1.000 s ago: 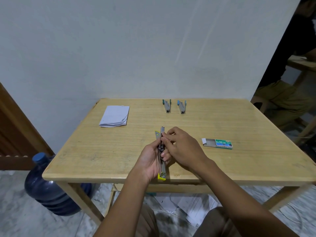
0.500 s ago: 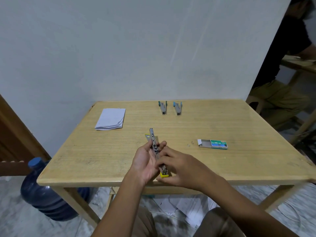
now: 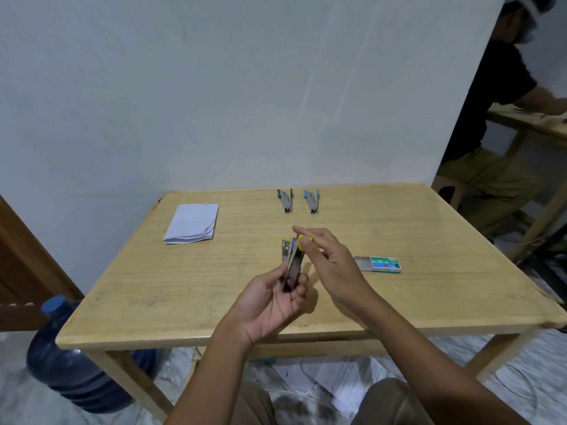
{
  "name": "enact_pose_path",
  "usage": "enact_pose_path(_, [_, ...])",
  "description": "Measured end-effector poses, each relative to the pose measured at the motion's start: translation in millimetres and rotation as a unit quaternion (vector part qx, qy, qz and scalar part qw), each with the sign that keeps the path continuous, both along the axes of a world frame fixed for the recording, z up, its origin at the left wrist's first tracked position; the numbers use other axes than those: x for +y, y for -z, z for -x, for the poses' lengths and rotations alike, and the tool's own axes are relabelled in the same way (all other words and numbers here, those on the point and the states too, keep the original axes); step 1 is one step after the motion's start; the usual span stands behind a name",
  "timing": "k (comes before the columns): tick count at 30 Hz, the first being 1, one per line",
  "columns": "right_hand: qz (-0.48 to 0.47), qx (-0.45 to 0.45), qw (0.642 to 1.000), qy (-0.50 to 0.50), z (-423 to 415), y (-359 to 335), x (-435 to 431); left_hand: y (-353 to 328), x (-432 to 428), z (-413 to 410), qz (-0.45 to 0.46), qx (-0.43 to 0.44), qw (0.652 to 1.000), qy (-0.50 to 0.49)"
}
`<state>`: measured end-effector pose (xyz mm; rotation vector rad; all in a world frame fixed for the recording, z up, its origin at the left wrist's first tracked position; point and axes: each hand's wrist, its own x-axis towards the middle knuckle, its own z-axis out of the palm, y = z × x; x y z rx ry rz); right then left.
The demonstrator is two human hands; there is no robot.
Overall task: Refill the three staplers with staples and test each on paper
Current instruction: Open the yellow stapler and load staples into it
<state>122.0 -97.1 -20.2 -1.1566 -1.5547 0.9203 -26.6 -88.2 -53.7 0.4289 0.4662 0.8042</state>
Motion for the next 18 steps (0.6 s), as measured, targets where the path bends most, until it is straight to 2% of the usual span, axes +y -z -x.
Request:
enact_pose_path(4, [0.102, 0.048, 0.993, 0.037, 2.0, 0.7, 8.7, -1.5, -4.5, 0.0, -0.031, 0.000, 0.999, 0.037])
enact_pose_path(8, [0.232, 0.210, 0.949, -0.037, 7.1, -2.8, 8.2, -0.2, -6.8, 2.6, -0.050, -0.004, 0.997, 0.050])
enact_pose_path(13, [0.244, 0.347, 0.905, -0.017, 10.7, -1.4, 8.1, -0.8, -6.6, 2.0, -0.075, 0.006, 0.995, 0.058])
enact_pose_path(18, [0.265, 0.369, 0.891, 0.014, 14.8, -2.7, 5.8, 1.7, -7.3, 1.8, -0.079, 0.003, 0.995, 0.060])
